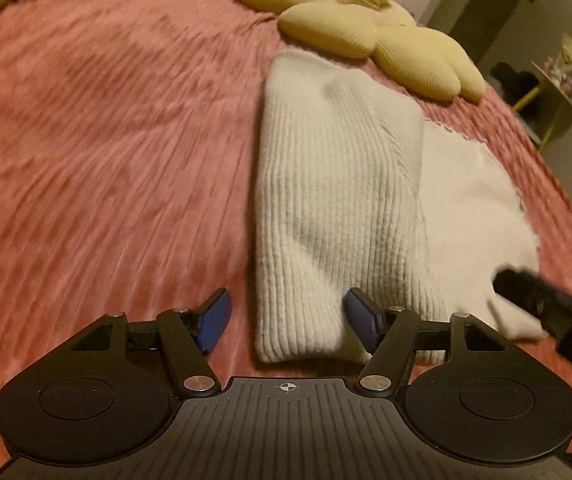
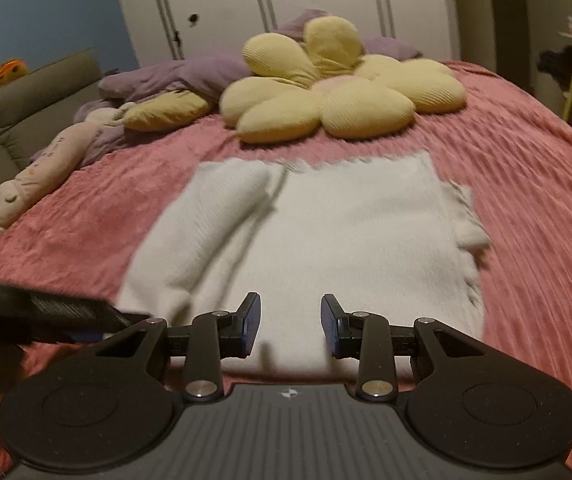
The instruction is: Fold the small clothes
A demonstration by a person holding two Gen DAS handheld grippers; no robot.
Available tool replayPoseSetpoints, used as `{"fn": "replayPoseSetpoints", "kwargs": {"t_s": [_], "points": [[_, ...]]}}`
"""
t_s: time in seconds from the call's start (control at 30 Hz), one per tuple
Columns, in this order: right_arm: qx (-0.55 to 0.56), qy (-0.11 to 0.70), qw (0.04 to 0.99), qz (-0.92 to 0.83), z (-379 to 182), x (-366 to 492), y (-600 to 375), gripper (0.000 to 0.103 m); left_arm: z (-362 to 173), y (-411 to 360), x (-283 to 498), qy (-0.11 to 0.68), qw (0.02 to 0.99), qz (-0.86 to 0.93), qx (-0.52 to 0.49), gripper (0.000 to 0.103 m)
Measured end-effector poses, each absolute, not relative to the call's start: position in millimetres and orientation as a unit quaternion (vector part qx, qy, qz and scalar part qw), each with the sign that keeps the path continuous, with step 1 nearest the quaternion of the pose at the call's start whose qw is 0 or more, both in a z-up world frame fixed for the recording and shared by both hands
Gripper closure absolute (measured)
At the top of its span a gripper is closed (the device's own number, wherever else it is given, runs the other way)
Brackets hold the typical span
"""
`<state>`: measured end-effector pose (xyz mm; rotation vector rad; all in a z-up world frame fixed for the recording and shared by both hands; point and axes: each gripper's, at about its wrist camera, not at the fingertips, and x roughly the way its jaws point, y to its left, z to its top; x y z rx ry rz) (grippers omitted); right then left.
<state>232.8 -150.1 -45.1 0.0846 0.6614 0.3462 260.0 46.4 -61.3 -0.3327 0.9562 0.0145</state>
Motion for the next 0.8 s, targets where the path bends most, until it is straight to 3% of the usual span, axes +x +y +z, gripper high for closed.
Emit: {"fn": "replayPoseSetpoints", "kwargs": {"t_s": [0.07,0.13,0.3,0.4,0.47,0.53,0.57,0.6,0.7,0.8], "points": [[0.038,0.329,0.925,0.187,-41,242,-141,0.062,-60,49,257,0.456,0.875,0.011,-0.164,0.032],[0.049,0.344,0.914,0.211,-42,256,-133,0.046,-55,52,250,0.454,0.874,0.015,-0.174,0.031],[0.114,0.376,0.887,0.244,-42,278,-124,0.04,-43,64,235,0.438,0.881,0.036,-0.176,0.024],[0.095,0.383,0.884,0.253,-48,281,-109,0.04,-44,64,233,0.437,0.881,0.036,-0.176,0.023],[0.087,0.392,0.879,0.258,-54,284,-101,0.043,-47,63,233,0.441,0.879,0.034,-0.178,0.023],[0.094,0.406,0.872,0.258,-60,290,-97,0.065,-47,63,233,0.442,0.878,0.032,-0.182,0.023],[0.101,0.411,0.869,0.257,-62,291,-97,0.07,-47,62,233,0.441,0.878,0.032,-0.184,0.023],[0.115,0.411,0.866,0.258,-64,292,-100,0.081,-46,62,233,0.441,0.878,0.03,-0.185,0.023],[0.125,0.389,0.877,0.254,-58,286,-106,0.089,-46,58,234,0.439,0.879,0.028,-0.181,0.022],[0.11,0.348,0.9,0.24,-47,276,-113,0.091,-46,57,235,0.439,0.879,0.023,-0.183,0.02]]}}
